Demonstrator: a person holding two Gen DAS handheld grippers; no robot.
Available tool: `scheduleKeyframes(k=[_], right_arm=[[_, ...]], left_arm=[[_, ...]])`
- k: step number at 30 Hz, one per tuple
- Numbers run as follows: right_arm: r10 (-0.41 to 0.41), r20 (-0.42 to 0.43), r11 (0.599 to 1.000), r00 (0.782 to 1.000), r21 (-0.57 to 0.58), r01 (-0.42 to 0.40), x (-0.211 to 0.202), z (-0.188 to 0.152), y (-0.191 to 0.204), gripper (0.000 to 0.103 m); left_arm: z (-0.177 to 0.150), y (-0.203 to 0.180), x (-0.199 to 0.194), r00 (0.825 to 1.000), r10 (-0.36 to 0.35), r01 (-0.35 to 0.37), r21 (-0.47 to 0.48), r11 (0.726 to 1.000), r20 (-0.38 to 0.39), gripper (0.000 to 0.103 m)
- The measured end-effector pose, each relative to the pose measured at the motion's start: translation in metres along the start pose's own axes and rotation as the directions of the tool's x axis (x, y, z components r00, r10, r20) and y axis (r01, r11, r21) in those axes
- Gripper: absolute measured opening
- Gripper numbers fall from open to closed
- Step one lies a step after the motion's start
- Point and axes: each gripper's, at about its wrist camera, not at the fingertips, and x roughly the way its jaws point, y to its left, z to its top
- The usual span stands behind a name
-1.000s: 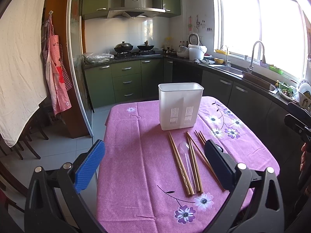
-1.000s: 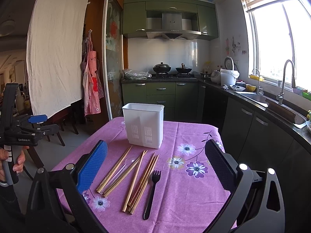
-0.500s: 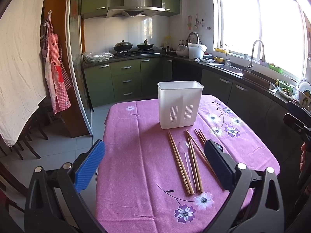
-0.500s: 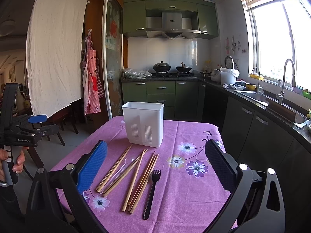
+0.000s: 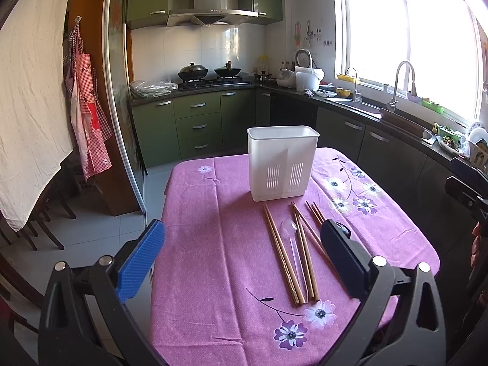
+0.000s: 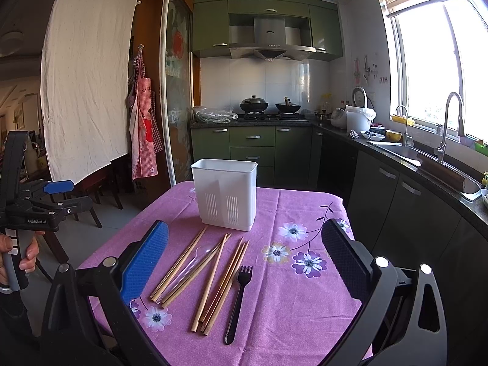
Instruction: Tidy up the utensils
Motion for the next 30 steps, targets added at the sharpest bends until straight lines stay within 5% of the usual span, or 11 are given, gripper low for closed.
scheduleKeyframes(k=[20, 30], right_arm=[[0.005, -0.030, 1.000, 1.000, 0.004, -0.005, 0.009, -0.004, -0.003, 0.099], [-0.002, -0.179, 0.999, 0.984, -0.035, -0.004, 0.052, -0.008, -0.010, 0.099]], left_arm=[[-0.007, -0.002, 0.008, 1.000, -0.008, 0.008, 0.005, 1.000, -0.015, 0.097], [0.000, -0.017, 0.061, 0.986, -0.056, 0.058, 0.008, 0.998, -0.160, 0.097]])
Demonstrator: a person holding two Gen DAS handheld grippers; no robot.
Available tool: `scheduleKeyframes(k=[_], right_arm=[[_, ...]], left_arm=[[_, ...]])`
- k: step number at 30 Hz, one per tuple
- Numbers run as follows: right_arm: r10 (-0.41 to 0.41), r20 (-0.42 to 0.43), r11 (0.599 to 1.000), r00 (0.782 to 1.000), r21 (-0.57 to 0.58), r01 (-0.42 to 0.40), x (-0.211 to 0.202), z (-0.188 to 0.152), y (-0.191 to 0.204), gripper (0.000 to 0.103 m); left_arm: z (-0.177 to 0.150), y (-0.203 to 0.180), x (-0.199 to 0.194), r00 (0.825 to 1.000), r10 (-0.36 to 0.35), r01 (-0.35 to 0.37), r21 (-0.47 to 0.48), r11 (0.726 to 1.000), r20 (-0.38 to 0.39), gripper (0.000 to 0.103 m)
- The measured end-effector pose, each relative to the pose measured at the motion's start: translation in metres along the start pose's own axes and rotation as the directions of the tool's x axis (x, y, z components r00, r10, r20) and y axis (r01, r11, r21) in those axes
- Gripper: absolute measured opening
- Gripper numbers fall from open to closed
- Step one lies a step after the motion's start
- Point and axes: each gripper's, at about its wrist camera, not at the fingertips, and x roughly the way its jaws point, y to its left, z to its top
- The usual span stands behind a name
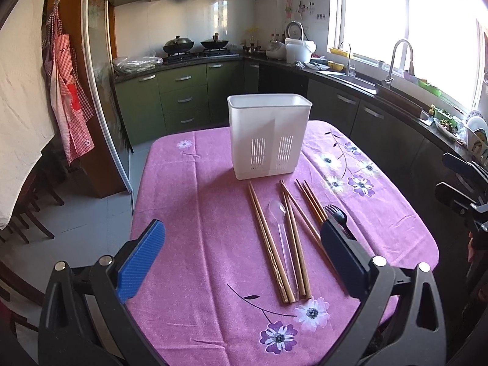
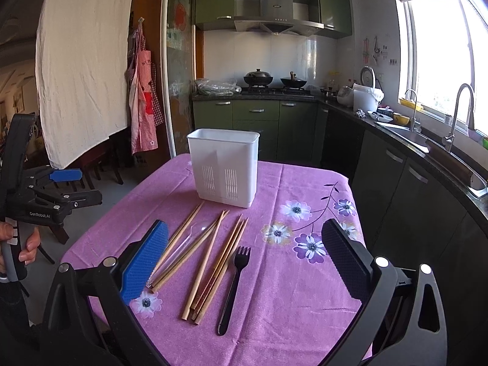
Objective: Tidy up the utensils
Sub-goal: 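Grasp the clear plastic spoon with the left gripper while the right gripper grasps the black fork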
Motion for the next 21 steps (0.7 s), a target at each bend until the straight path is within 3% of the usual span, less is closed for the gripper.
scheduleKeyframes(k=[4, 8, 10, 14, 17, 19, 21], right_arm=[[-0.021, -0.082, 1.000, 0.996, -0.015, 0.020, 0.028, -0.001, -0.007, 0.099], [-0.018, -0.173, 1.000, 0.985, -0.013, 0.015, 0.060, -0.005, -0.017, 0.099], [0.006, -0.220, 1.000, 0.975, 0.018, -0.002, 0.075, -0.007, -0.024, 0.099], [0.047, -0.283, 0.997, 0.958, 0.078, -0.026, 0.094, -0.009, -0.036, 0.098], [0.052, -0.300, 0.995, 0.952, 0.101, -0.023, 0.106, -0.009, -0.044, 0.085], [0.050, -0.311, 0.995, 0.949, 0.102, -0.019, 0.111, -0.009, -0.046, 0.071], [0.051, -0.318, 0.995, 0.947, 0.100, -0.020, 0.114, -0.011, -0.046, 0.070]], left_arm=[[0.007, -0.002, 0.036, 0.996, -0.027, 0.025, -0.022, 0.999, -0.089, 0.097], [0.014, -0.009, 0.084, 0.969, -0.111, 0.100, -0.059, 0.993, -0.221, 0.095], [0.014, -0.017, 0.103, 0.950, -0.134, 0.121, -0.062, 0.991, -0.281, 0.081], [0.012, -0.035, 0.133, 0.915, -0.149, 0.146, -0.038, 0.989, -0.375, 0.067], [0.012, -0.044, 0.152, 0.889, -0.154, 0.156, -0.031, 0.987, -0.431, 0.054], [0.013, -0.047, 0.163, 0.877, -0.139, 0.142, -0.028, 0.989, -0.459, 0.044], [0.015, -0.050, 0.171, 0.874, -0.119, 0.126, -0.018, 0.992, -0.471, 0.044]])
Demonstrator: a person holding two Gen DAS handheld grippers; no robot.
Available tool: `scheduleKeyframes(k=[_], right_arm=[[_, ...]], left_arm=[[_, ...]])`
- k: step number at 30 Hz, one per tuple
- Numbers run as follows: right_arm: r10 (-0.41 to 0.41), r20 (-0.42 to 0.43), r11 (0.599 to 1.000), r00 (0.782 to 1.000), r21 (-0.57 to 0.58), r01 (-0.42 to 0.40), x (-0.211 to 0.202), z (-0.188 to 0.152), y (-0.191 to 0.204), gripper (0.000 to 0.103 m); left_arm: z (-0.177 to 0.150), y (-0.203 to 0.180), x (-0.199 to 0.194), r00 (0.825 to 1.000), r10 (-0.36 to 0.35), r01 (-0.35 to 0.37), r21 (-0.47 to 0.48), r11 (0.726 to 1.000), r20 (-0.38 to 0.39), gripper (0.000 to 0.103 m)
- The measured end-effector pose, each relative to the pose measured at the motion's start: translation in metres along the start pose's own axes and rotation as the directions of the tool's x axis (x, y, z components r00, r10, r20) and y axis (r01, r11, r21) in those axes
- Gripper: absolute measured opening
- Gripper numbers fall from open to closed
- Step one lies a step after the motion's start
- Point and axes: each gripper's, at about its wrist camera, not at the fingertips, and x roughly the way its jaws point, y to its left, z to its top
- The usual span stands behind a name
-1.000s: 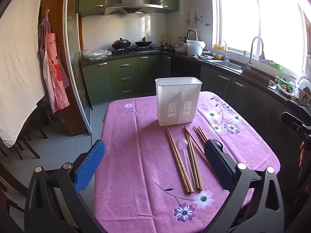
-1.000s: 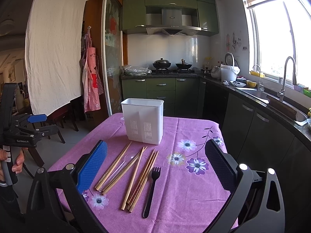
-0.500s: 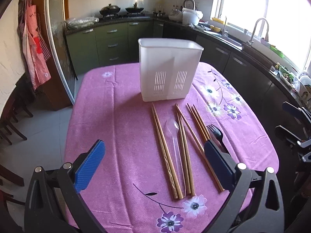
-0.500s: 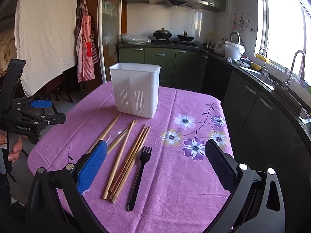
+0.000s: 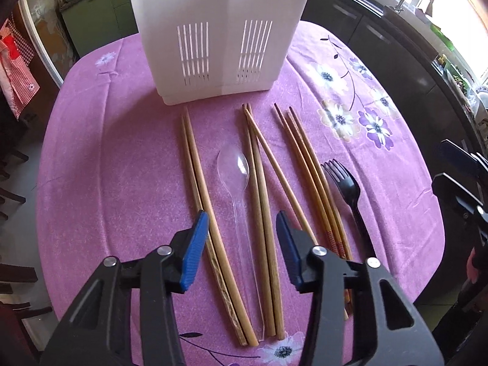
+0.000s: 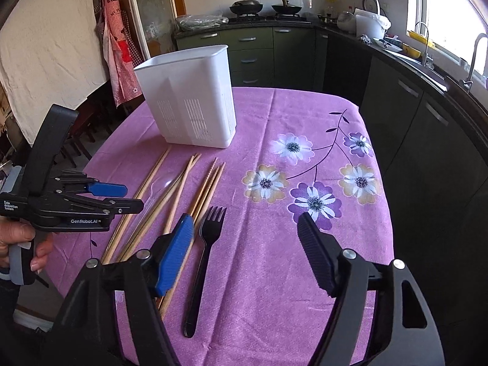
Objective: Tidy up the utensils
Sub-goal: 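Grasp the clear plastic spoon with the left gripper while the right gripper grasps the black fork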
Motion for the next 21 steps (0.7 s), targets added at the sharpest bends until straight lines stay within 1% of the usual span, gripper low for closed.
scheduleKeyframes(k=[2, 4, 5, 6, 7, 8, 10, 11, 17, 19, 21], right_arm=[[0.003, -0.006, 1.000, 1.000, -0.006, -0.003, 0.003, 0.000, 0.001, 0.063], [-0.002, -0.009, 1.000, 1.000, -0.013, 0.002, 0.005, 0.000, 0.002, 0.053], [-0.006, -0.012, 1.000, 1.000, -0.019, 0.006, 0.006, 0.000, 0.002, 0.050], [-0.008, -0.012, 1.000, 1.000, -0.021, 0.007, 0.007, 0.000, 0.002, 0.045], [-0.007, -0.013, 1.000, 1.000, -0.022, 0.007, 0.008, 0.000, 0.002, 0.044], [-0.006, -0.014, 1.000, 1.000, -0.024, 0.006, 0.008, 0.000, 0.002, 0.043], [-0.013, -0.018, 0.999, 1.000, -0.031, 0.012, 0.009, -0.001, 0.003, 0.039], [-0.016, -0.020, 0.999, 1.000, -0.035, 0.015, 0.009, -0.001, 0.003, 0.039], [-0.010, -0.028, 0.999, 1.000, -0.037, 0.009, 0.012, -0.002, 0.004, 0.038], [-0.007, -0.030, 0.999, 1.000, -0.042, 0.006, 0.013, -0.002, 0.006, 0.038], [-0.007, -0.029, 0.999, 1.000, -0.046, 0.006, 0.013, -0.003, 0.007, 0.038]], left_arm=[[0.005, -0.002, 0.005, 1.000, 0.008, -0.008, 0.002, 1.000, -0.007, 0.043], [0.008, -0.002, 0.010, 1.000, 0.004, -0.004, -0.002, 1.000, -0.021, 0.033], [0.009, -0.003, 0.013, 1.000, 0.006, -0.006, -0.004, 1.000, -0.030, 0.033], [0.010, -0.003, 0.015, 0.999, 0.012, -0.012, -0.002, 1.000, -0.036, 0.032], [0.011, -0.003, 0.017, 0.999, 0.016, -0.016, -0.001, 1.000, -0.039, 0.032], [0.011, -0.003, 0.020, 0.999, 0.020, -0.020, -0.001, 1.000, -0.043, 0.031], [0.014, -0.005, 0.025, 0.998, 0.021, -0.021, -0.003, 1.000, -0.057, 0.023], [0.014, -0.005, 0.027, 0.998, 0.022, -0.022, -0.002, 1.000, -0.061, 0.021], [0.017, -0.006, 0.030, 0.997, 0.043, -0.043, 0.003, 0.999, -0.066, 0.018], [0.016, -0.005, 0.034, 0.995, 0.042, -0.042, 0.004, 0.999, -0.088, 0.016], [0.015, -0.003, 0.035, 0.995, 0.041, -0.041, 0.004, 0.999, -0.093, 0.015]])
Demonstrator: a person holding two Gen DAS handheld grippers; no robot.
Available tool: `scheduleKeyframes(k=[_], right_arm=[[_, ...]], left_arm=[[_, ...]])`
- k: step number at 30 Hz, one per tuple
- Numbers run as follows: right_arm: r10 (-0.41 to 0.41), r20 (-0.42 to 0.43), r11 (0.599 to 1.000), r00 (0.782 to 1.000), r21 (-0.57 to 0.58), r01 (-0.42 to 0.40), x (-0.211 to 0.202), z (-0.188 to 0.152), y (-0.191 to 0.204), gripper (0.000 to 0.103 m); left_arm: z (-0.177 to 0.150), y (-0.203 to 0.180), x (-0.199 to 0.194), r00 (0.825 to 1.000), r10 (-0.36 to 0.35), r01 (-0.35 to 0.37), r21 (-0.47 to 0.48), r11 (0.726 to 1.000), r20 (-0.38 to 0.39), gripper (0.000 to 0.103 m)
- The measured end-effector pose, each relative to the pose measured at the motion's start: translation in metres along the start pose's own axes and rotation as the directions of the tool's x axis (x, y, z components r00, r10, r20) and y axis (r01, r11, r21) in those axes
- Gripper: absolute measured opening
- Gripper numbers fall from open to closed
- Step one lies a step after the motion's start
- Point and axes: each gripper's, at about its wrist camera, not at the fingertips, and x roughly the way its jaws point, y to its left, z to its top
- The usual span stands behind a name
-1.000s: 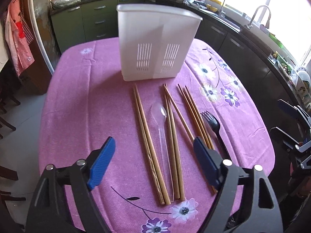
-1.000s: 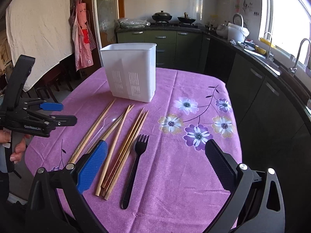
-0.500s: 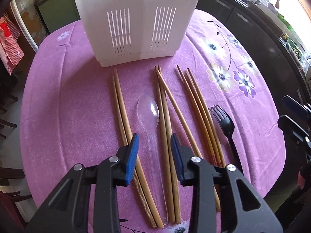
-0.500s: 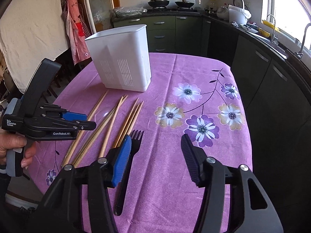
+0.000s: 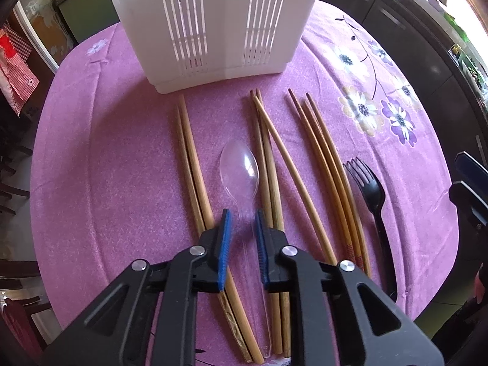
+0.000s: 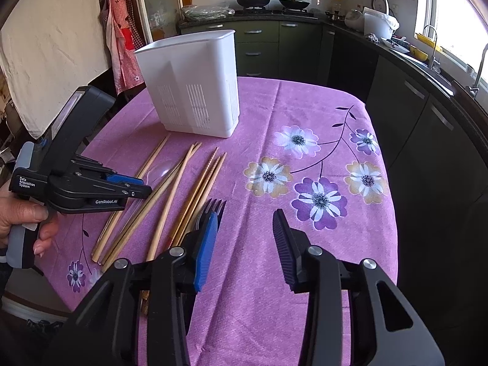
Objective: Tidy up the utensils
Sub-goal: 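Grasp the clear plastic spoon with the left gripper while the right gripper grasps the black fork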
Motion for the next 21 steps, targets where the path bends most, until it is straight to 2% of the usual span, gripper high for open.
scheduleKeyframes(k=[3, 8, 13, 17, 21], right_arm=[[0.005, -0.003, 1.000, 1.000, -0.006, -0.005, 0.003, 0.001, 0.003, 0.038], [0.012, -0.018, 1.000, 1.000, -0.018, -0.012, 0.009, 0.001, 0.009, 0.038], [-0.001, -0.036, 1.000, 0.999, -0.026, 0.000, 0.010, -0.001, 0.008, 0.038], [0.029, -0.078, 0.999, 0.997, -0.030, -0.032, 0.019, -0.001, 0.009, 0.038], [0.073, -0.155, 0.995, 0.985, -0.054, -0.082, 0.032, 0.000, 0.017, 0.038]], left_arm=[[0.001, 0.003, 0.000, 1.000, -0.010, 0.010, -0.010, 1.000, 0.002, 0.014], [0.006, -0.007, 0.003, 0.999, 0.029, -0.029, 0.032, 0.999, 0.021, 0.011], [0.005, -0.002, 0.001, 0.999, 0.002, -0.003, 0.015, 1.000, 0.034, 0.008], [-0.003, 0.009, -0.019, 0.996, -0.020, 0.019, 0.004, 1.000, 0.090, 0.008], [-0.005, 0.013, -0.050, 0.984, -0.043, 0.043, 0.006, 0.999, 0.174, 0.008]])
